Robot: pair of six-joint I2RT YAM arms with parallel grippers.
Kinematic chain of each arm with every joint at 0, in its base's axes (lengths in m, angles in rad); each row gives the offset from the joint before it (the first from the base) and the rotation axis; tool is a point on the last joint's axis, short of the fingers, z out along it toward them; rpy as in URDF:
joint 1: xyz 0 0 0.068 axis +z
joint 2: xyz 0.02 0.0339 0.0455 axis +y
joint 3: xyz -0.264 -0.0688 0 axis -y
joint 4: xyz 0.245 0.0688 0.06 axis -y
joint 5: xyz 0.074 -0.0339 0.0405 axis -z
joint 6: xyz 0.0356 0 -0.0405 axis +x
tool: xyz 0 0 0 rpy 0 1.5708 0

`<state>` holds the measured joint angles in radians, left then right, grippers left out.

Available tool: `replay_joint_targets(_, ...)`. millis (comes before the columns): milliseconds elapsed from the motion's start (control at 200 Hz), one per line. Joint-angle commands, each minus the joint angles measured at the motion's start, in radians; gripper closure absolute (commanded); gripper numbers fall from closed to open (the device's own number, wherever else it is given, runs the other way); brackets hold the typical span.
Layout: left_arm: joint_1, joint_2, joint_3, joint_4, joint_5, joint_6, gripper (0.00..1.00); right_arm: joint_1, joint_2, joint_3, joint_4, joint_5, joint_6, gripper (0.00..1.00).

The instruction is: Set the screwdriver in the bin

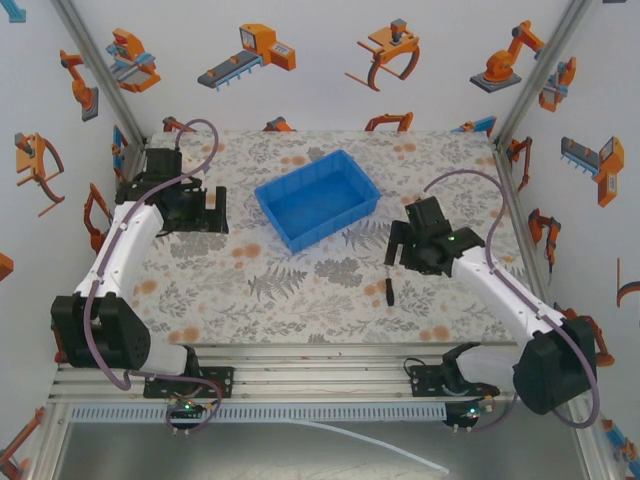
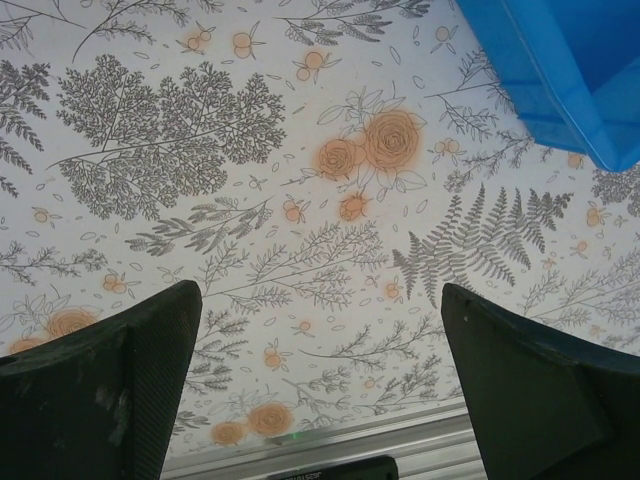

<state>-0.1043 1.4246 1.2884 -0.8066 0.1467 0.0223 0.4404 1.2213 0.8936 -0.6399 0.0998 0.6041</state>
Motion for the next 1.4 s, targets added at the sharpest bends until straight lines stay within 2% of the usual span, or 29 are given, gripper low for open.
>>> replay_joint_targets(0,-0.005,-0.013,0.034,-0.039,0.025,-0.002,0.03,0.033,0.027,-0.043,-0.027,0.029,0.05,0.31)
replay_joint_targets(35,-0.006,-0.015,0.033,-0.041,0.028,-0.008,0.03,0.037,0.032,-0.058,-0.006,0.011,0.057,0.36)
replay_joint_targets(85,-0.006,-0.019,0.032,-0.043,0.041,-0.02,0.03,0.045,0.046,-0.071,0.01,0.005,0.074,0.38)
replay_joint_targets(416,-0.015,-0.026,0.061,-0.075,0.067,-0.03,0.03,0.102,0.17,-0.084,0.068,0.018,0.114,0.39)
replay_joint_targets(481,-0.015,-0.025,0.076,-0.093,0.09,-0.016,0.03,0.109,0.195,-0.084,0.071,0.028,0.118,0.47)
replay_joint_targets(546,-0.016,-0.026,0.09,-0.123,0.16,0.021,0.03,0.112,0.213,-0.084,0.075,0.032,0.12,0.51)
replay_joint_targets(691,-0.035,-0.038,0.101,-0.164,0.238,0.065,0.03,0.117,0.24,-0.088,0.08,0.04,0.129,0.51)
replay_joint_targets(1392,-0.084,-0.072,0.104,-0.198,0.259,0.077,0.03,0.126,0.31,-0.126,0.131,0.063,0.149,0.55)
